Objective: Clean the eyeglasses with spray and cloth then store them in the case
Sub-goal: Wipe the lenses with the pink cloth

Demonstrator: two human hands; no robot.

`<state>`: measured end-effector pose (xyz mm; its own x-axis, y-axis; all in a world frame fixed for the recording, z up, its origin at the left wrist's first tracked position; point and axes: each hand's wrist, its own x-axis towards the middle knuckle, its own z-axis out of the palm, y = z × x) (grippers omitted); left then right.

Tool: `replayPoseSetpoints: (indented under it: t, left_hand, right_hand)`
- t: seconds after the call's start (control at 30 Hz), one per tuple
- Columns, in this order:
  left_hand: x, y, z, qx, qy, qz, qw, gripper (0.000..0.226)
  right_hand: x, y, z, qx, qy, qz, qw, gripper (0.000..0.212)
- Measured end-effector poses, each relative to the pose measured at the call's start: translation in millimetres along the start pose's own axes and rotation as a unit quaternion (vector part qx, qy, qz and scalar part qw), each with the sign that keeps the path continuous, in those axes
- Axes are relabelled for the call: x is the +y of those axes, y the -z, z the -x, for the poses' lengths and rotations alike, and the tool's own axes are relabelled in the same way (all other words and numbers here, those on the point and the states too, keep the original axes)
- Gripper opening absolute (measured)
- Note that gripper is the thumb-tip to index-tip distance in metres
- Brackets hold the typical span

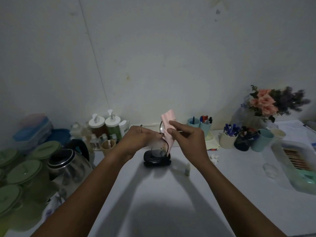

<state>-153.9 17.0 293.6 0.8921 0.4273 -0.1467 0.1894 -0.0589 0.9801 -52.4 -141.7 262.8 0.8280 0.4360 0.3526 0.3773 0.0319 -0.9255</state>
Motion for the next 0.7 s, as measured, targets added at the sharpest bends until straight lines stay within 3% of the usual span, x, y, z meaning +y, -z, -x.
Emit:
replayPoseSetpoints:
  t: [0.27, 0.7]
  left_hand:
    - [-0.1, -1.2, -0.8, -0.012, -0.040, -0.036, 0.998, 0.015]
    - [1.3, -8.3, 0.8, 0.024, -0.061, -0.133, 0.989, 0.008]
  right_hand:
    - [-7.4, -3.9, -6.7, -0.032, -0.139, -0.228, 0.963, 0.029]
    - [-5.2, -0.2, -4.7, -0.030, -0.162, -0.206, 0.965, 0.024]
